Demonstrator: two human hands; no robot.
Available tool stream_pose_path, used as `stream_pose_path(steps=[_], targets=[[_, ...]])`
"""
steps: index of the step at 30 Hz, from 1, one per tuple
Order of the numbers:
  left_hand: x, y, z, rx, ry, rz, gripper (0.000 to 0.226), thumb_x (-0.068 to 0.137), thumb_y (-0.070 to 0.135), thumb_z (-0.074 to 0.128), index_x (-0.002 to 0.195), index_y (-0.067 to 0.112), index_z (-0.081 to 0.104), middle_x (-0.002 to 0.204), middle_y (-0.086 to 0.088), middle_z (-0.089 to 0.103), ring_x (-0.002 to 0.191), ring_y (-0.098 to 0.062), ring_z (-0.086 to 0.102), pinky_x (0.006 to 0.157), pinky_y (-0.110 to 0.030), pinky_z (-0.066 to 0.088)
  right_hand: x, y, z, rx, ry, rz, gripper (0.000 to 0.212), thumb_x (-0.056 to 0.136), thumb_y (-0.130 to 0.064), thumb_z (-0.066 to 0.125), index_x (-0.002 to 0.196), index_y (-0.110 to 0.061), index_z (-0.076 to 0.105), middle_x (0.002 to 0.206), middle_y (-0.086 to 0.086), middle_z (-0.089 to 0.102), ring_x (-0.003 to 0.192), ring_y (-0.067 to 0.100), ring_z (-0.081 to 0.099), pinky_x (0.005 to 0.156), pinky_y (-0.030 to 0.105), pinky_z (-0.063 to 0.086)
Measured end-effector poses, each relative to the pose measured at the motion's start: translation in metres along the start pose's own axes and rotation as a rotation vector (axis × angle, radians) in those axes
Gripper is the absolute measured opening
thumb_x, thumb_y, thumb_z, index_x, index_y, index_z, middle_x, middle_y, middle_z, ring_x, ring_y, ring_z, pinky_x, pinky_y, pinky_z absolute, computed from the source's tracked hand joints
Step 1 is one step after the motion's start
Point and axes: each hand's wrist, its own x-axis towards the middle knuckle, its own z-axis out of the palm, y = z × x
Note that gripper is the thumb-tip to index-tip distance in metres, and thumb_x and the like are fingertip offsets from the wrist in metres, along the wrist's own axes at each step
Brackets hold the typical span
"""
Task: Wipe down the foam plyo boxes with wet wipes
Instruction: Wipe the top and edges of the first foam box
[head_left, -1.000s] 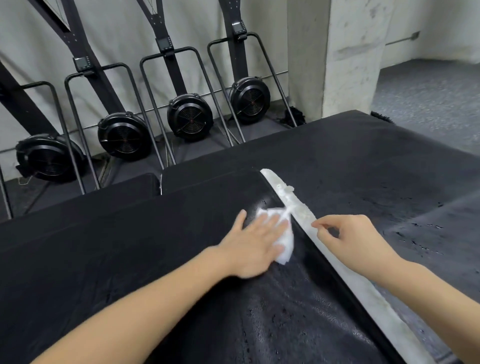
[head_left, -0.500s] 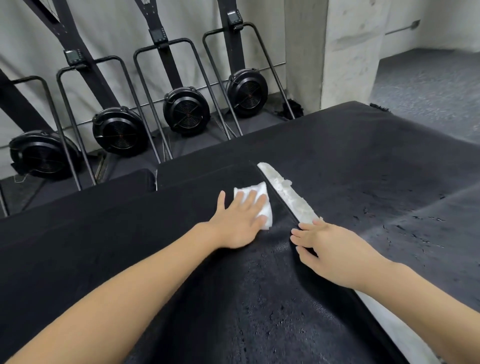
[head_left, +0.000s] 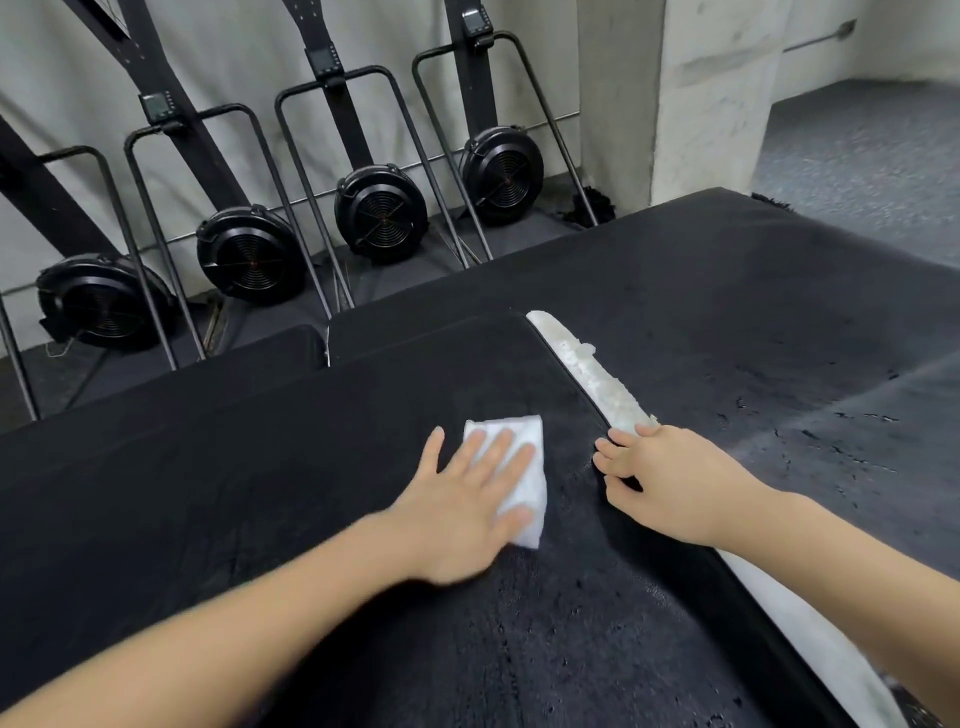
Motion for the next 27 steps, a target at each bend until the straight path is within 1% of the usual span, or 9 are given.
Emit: stream_pose_path(steps=[4, 7, 9, 13, 17, 19, 21, 24, 27], targets=[[0.080, -0.046, -0.018, -0.171, 0.003, -0.206, 0.069, 0.099, 0.066, 0.006, 0.156, 0.038, -0.022, 0.165, 0.008, -0.026, 0.152, -0.021, -0.026, 0.118, -0.060, -0.018, 0.001, 0.000, 0.002, -0.030, 0.010, -0.021, 0.071, 0.081, -0.045, -0.002, 0.102, -0.023, 0.063, 0.084, -0.005, 0.049, 0.080, 0.018, 0.055, 0.081, 0.032, 0.052], [0.133, -0.070, -0.033, -0.254, 0.014, -0.339, 0.072, 0.097, 0.069, 0.009, 0.157, 0.039, -0.017, 0.166, 0.009, -0.024, 0.153, -0.026, -0.023, 0.117, -0.062, -0.016, 0.004, -0.001, 0.002, -0.041, 0.008, -0.041, 0.067, 0.082, -0.042, 0.002, 0.104, -0.023, 0.062, 0.085, -0.005, 0.051, 0.082, 0.019, 0.058, 0.080, 0.032, 0.052], [0.161, -0.078, -0.045, -0.278, 0.025, -0.392, 0.073, 0.096, 0.069, 0.011, 0.158, 0.039, -0.014, 0.167, 0.006, -0.019, 0.153, -0.033, -0.018, 0.117, -0.063, -0.015, 0.005, 0.000, 0.002, -0.035, 0.013, -0.045, 0.064, 0.083, -0.042, 0.005, 0.105, -0.025, 0.063, 0.086, -0.004, 0.053, 0.083, 0.019, 0.058, 0.079, 0.032, 0.052], [0.198, -0.081, -0.064, -0.268, 0.027, -0.448, 0.076, 0.094, 0.071, 0.013, 0.159, 0.038, -0.007, 0.169, -0.001, -0.009, 0.153, -0.040, -0.010, 0.118, -0.063, -0.012, 0.008, 0.004, 0.003, -0.016, 0.001, -0.052, 0.073, 0.078, -0.046, 0.000, 0.106, -0.024, 0.064, 0.086, -0.005, 0.053, 0.083, 0.019, 0.056, 0.085, 0.033, 0.052], [0.209, -0.076, -0.065, -0.272, 0.061, -0.451, 0.071, 0.096, 0.066, 0.013, 0.160, 0.037, -0.003, 0.170, -0.003, -0.006, 0.152, -0.043, -0.010, 0.117, -0.064, -0.014, 0.010, 0.003, 0.006, -0.008, -0.017, -0.060, 0.072, 0.082, -0.045, 0.002, 0.107, -0.022, 0.065, 0.091, -0.006, 0.056, 0.086, 0.019, 0.056, 0.094, 0.036, 0.051], [0.206, -0.073, -0.061, -0.271, 0.071, -0.417, 0.070, 0.097, 0.063, 0.014, 0.159, 0.038, -0.006, 0.169, -0.001, -0.009, 0.151, -0.045, -0.013, 0.116, -0.065, -0.015, 0.008, 0.002, 0.006, -0.003, -0.011, -0.056, 0.060, 0.090, -0.043, 0.011, 0.110, -0.022, 0.064, 0.099, -0.006, 0.059, 0.092, 0.019, 0.057, 0.100, 0.032, 0.046], [0.197, -0.065, -0.057, -0.252, 0.079, -0.361, 0.069, 0.096, 0.063, 0.015, 0.158, 0.041, -0.006, 0.169, 0.002, -0.010, 0.150, -0.048, -0.014, 0.115, -0.066, -0.015, 0.006, 0.000, 0.004, -0.010, -0.001, -0.043, 0.059, 0.090, -0.042, 0.010, 0.108, -0.023, 0.063, 0.096, -0.006, 0.056, 0.091, 0.019, 0.053, 0.092, 0.024, 0.045], [0.174, -0.041, -0.048, -0.229, 0.094, -0.261, 0.069, 0.094, 0.065, 0.013, 0.157, 0.042, -0.006, 0.168, 0.006, -0.009, 0.151, -0.046, -0.014, 0.114, -0.066, -0.016, 0.007, -0.003, 0.001, -0.033, -0.034, -0.027, 0.070, 0.081, -0.045, -0.001, 0.103, -0.022, 0.062, 0.084, -0.005, 0.046, 0.080, 0.018, 0.044, 0.082, 0.028, 0.049], [0.140, -0.010, -0.038, -0.207, 0.098, -0.169, 0.066, 0.098, 0.061, 0.011, 0.157, 0.040, -0.009, 0.167, 0.010, -0.011, 0.152, -0.040, -0.015, 0.115, -0.066, -0.017, 0.006, -0.005, -0.002, 0.020, -0.037, -0.008, 0.042, 0.096, -0.036, 0.026, 0.102, -0.018, 0.063, 0.082, -0.006, 0.047, 0.079, 0.017, 0.046, 0.085, 0.031, 0.050]])
